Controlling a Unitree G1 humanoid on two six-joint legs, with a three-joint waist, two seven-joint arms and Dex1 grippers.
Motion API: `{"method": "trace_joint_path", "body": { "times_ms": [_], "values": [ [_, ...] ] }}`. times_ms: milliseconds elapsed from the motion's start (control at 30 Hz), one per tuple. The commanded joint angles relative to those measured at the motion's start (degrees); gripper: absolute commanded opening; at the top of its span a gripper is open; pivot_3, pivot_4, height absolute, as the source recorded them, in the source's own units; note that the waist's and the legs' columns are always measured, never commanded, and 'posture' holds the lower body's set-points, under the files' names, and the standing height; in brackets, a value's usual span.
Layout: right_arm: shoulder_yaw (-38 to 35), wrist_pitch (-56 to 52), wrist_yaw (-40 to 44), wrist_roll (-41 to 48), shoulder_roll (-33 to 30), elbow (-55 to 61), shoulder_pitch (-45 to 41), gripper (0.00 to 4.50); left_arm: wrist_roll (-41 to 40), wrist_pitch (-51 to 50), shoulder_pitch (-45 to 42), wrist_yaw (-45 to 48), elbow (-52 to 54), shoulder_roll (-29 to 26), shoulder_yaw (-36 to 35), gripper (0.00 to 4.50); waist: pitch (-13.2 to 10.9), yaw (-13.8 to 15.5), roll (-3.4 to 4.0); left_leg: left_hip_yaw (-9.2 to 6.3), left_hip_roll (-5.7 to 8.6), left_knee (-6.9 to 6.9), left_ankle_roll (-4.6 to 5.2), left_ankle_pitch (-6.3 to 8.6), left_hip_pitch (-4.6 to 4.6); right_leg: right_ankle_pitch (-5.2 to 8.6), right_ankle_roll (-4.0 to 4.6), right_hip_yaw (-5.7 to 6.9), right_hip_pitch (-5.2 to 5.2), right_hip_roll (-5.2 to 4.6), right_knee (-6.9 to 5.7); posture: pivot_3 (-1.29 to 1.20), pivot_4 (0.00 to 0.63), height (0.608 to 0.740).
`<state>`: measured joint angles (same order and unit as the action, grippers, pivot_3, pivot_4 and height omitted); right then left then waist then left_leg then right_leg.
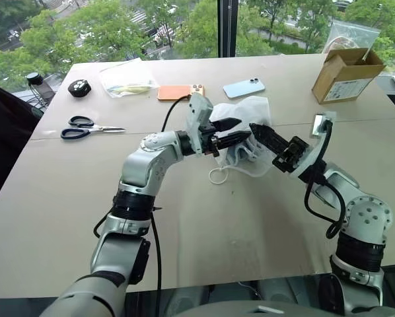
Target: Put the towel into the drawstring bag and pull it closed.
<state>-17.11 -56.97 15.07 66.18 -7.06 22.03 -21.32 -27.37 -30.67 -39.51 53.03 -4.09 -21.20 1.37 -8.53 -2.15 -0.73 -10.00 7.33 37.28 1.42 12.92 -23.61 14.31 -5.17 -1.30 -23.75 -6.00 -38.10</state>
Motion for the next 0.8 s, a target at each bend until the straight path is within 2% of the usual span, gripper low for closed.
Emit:
{"method": "trace_joint_path", "body": {
  "times_ms": [33,167,233,333,433,567,667,800],
  "values": [
    [0.66,1.47,-1.22,2.08,-0.6,1.0,0.31,0.0,-1.02,1.87,2.01,3.22,0.66,-4.42,-3.61,2.65,0.0,-0.3,0.01,0.01,0.0,-0.01,0.0,0.0,0.0,0.0,0.0,-0.02,0.0,0.0,0.0,0.0,0.15,0.74],
    [1.32,2.15,-2.3,3.17,-0.93,0.88,0.57,0.0,1.43,3.13,7.51,8.56,1.85,-9.84,0.09,2.65,0.01,-0.31,0.03,0.05,-0.02,-0.1,0.0,0.0,0.06,0.0,0.0,-0.07,-0.01,0.01,0.01,0.0,0.15,0.74],
    [1.7,2.5,-2.81,3.53,-1.03,0.56,0.29,0.0,1.95,3.31,10.12,10.47,3.82,-10.5,2.74,2.65,0.01,-0.21,0.04,0.06,-0.02,-0.1,0.0,0.0,0.07,0.0,0.0,-0.08,0.0,0.01,0.02,0.0,0.15,0.74],
    [2.38,2.82,-3.02,3.26,-1.69,0.27,0.03,0.0,1.84,5.91,9.47,6.43,2.37,-6.43,1.22,2.65,0.0,0.59,0.03,0.02,-0.01,-0.09,0.01,0.0,0.03,0.0,0.0,-0.03,0.01,0.0,0.04,0.0,0.15,0.74],
    [2.8,3.38,-3.74,3.57,-1.82,0.39,0.11,0.0,-0.66,8.17,6.79,2.18,0.98,-1.5,-3.31,2.65,0.0,1.15,0.02,-0.06,-0.01,-0.05,0.0,0.0,-0.02,-0.03,0.04,0.04,0.0,0.0,0.02,0.0,0.15,0.74],
    [3.11,3.9,-4.5,3.49,-2.38,0.23,0.46,0.0,-8.23,6.45,4.11,0.58,4.93,1.92,-8.35,2.65,0.0,0.76,0.03,0.01,-0.02,-0.06,0.0,0.0,0.01,-0.05,0.08,0.0,-0.01,0.0,0.02,0.0,0.15,0.74],
    [3.13,4.44,-4.82,3.31,-2.65,-0.3,0.36,0.0,-11.5,3.75,3.66,-0.46,7.04,1.53,-10.07,2.65,0.0,0.19,0.03,0.01,-0.02,-0.06,0.0,0.0,-0.01,-0.05,0.07,0.0,-0.01,-0.01,0.05,0.0,0.15,0.74],
    [3.37,5.16,-5.2,3.1,-2.58,-1.2,0.06,0.0,-10.13,1.69,8.19,0.6,8.31,-3.23,-9.34,2.65,0.02,-0.52,0.06,0.08,-0.03,-0.09,0.0,0.0,0.06,-0.05,0.07,-0.08,0.0,0.02,0.03,0.0,0.15,0.74]
  ]
}}
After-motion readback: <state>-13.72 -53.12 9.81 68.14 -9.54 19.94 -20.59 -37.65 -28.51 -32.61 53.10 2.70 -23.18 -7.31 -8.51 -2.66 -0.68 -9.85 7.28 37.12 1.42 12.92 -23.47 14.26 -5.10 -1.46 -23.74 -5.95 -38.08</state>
